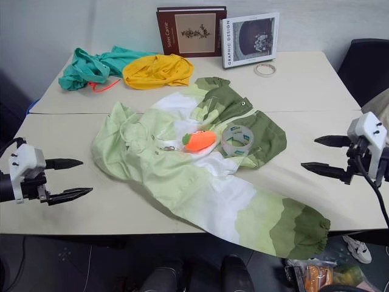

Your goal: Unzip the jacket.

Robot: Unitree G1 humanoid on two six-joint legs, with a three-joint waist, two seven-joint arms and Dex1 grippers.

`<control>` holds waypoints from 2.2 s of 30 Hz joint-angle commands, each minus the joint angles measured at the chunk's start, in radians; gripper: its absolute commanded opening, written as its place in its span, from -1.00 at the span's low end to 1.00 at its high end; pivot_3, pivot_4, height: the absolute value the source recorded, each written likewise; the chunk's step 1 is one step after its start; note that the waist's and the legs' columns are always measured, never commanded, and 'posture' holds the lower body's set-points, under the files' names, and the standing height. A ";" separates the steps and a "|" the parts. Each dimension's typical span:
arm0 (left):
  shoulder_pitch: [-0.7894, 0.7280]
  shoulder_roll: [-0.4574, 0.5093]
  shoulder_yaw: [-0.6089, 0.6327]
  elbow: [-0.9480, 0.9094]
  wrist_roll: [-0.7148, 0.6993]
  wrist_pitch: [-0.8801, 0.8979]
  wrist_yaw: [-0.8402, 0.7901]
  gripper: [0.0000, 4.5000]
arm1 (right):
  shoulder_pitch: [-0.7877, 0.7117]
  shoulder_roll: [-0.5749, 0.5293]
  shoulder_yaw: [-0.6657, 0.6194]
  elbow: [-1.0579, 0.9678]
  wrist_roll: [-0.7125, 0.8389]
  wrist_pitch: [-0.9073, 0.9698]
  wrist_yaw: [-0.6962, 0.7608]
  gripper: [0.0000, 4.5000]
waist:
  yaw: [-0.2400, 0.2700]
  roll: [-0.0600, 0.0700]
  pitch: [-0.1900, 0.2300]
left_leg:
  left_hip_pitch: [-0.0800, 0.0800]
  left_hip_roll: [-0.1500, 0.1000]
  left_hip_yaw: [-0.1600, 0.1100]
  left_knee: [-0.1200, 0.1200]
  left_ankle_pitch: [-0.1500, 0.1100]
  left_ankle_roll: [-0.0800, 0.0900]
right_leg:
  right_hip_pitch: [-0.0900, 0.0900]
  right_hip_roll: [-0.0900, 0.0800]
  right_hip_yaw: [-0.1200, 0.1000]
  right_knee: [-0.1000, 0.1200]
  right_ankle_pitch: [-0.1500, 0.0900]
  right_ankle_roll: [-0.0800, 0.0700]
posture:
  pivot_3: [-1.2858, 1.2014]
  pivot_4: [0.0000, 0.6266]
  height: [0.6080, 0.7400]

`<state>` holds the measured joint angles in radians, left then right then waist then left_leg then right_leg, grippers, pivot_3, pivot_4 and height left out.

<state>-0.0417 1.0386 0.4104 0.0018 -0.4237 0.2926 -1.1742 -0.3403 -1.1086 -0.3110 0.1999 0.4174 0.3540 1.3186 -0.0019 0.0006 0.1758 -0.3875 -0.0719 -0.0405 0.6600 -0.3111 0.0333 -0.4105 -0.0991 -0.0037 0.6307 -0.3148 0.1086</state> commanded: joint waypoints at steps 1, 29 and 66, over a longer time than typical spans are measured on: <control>-0.039 0.004 -0.014 -0.056 -0.024 0.020 0.000 1.00 | -0.067 -0.019 0.005 -0.020 0.001 -0.005 -0.015 0.99 | 0.000 0.000 0.000 | 0.000 0.000 0.000 0.000 0.000 0.000 | 0.000 0.000 0.000 0.000 0.000 0.000 | 0.03 -0.52 1.00; -0.786 -0.318 -0.547 -0.035 -0.026 0.180 -0.140 1.00 | -0.706 0.419 0.634 0.433 -0.437 -0.235 0.060 0.22 | -0.008 0.000 0.000 | -0.006 -0.001 -0.002 0.008 0.001 -0.001 | -0.006 0.002 -0.003 0.012 0.000 0.000 | 0.03 -0.52 1.00; -0.720 -0.334 -0.621 -0.038 0.076 -0.015 -0.255 1.00 | 0.081 0.042 -0.140 -0.039 -0.226 0.295 -0.397 0.45 | 0.003 0.001 0.000 | -0.014 -0.001 0.000 0.019 0.001 0.000 | -0.010 0.002 0.000 0.017 0.001 0.002 | 0.03 -0.52 1.00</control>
<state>-0.7423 0.6886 -0.2173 -0.0217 -0.3477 0.2977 -1.4127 -0.2393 -1.0294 -0.4089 0.1948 0.1702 0.6498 0.9243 0.0012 0.0015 0.1753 -0.4025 -0.0733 -0.0411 0.6792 -0.3101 0.0339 -0.4209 -0.0971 -0.0042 0.6473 -0.3139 0.1103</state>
